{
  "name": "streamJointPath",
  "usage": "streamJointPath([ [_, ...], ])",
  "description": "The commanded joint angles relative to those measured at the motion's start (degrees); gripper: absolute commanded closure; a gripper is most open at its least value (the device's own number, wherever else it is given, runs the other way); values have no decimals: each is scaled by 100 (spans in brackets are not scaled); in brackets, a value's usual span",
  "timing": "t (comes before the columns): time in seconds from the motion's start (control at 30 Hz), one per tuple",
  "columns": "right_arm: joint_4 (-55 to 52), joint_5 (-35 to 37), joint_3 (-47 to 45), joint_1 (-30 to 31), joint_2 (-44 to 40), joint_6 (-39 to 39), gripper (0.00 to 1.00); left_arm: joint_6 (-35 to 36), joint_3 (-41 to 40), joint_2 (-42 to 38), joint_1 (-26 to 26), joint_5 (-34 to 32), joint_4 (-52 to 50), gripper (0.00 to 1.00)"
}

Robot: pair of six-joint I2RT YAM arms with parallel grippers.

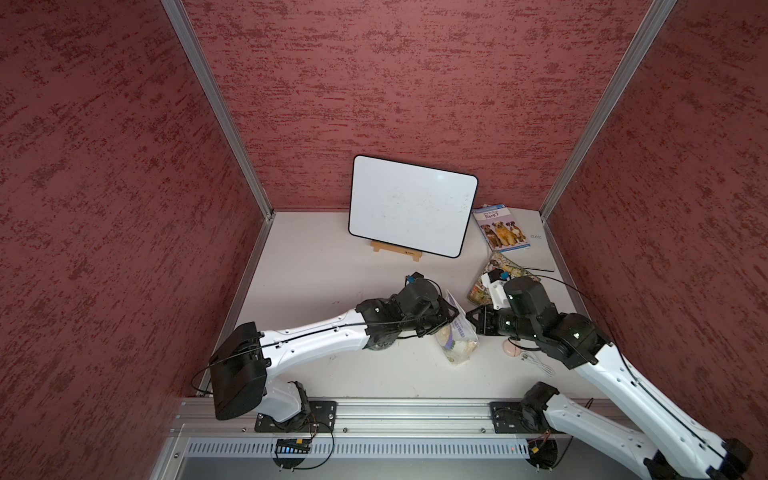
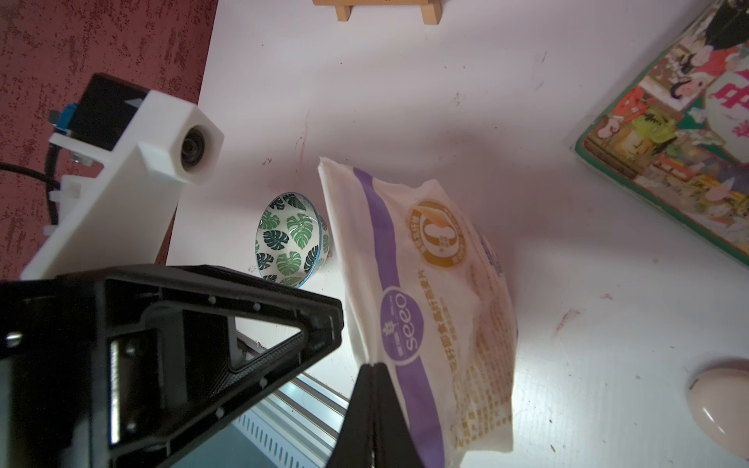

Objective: Pour the oats into the breakfast bowl
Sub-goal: Open the oats bag at the center of the board.

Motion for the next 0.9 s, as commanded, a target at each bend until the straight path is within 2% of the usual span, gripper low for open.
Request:
streamJointPath([
  [0.0,118,-3,-75,-48,-35,41,100,-48,147,52,30,-55,179,66],
  [0.87,197,-173,-86,-49,-102,66,100,-267,361,425,120,129,159,67],
])
